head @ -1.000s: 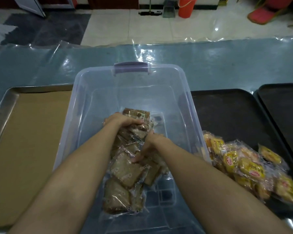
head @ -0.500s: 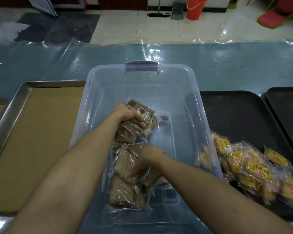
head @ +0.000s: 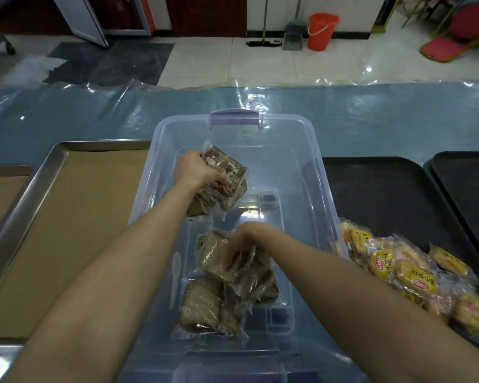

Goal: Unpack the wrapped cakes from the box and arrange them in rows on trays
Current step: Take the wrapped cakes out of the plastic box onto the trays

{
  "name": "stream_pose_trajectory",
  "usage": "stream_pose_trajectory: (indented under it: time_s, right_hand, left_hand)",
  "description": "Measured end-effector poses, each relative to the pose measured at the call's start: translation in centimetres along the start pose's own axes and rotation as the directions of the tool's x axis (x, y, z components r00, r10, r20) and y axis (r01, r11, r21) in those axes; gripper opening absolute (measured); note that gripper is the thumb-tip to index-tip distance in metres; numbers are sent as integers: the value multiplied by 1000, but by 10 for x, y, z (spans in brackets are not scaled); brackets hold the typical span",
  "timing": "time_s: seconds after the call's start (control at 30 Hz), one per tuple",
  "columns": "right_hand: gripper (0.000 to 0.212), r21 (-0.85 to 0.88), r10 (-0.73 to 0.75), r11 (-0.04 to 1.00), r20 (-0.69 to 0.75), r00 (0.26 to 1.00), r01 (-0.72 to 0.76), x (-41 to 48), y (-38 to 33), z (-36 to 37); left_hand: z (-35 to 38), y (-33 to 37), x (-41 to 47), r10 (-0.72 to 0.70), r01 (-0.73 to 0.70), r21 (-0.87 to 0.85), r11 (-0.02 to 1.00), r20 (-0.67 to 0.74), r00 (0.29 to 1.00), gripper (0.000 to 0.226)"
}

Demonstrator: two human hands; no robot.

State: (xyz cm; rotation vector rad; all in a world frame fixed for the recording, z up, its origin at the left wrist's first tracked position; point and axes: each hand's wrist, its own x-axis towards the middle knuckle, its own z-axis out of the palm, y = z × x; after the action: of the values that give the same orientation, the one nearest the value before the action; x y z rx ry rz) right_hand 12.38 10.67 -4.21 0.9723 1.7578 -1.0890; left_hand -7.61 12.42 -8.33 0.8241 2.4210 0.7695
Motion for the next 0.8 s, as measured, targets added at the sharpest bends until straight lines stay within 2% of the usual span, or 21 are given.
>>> stream_pose_trajectory:
  time_s: [0.1,0.23,0.4,0.47,0.53,0.57,0.67,0.8]
  right_hand:
    - [55,49,-35,998,-100,994,40,-20,5,-9]
    - [34,33,-86,994,-290,953,100,-55,13,-20]
    - [50,166,-100,966,-473,876,200,-113,28,-38]
    - [54,238,-106,933,-534,839,269,-138,35,-47]
    - [39,300,-122,888,-576,808,348,-165,45,-57]
    - [31,318,-137,865,-595,792,389,-181,50,-62]
    - [25,304,-156,812,-710,687,498,-231,74,-71]
    - [29,331,-89,737,-817,570,589,-271,126,-85]
  left_hand:
    - [-21,9,-14,25,-29,-47,998,-90,996,67]
    - [-49,24,-38,49,-85,-163,983,-213,976,62]
    - [-78,48,-68,30,-131,-320,938,-303,953,59]
    - [-89,60,-78,29,-160,-375,913,-331,943,70]
    - [-100,78,-86,38,-197,-413,889,-364,931,85]
    - [-104,89,-92,45,-215,-428,878,-373,927,85]
    - [-109,128,-108,91,-284,-463,840,-396,914,78]
    - [-84,182,-127,164,-347,-482,804,-382,909,88]
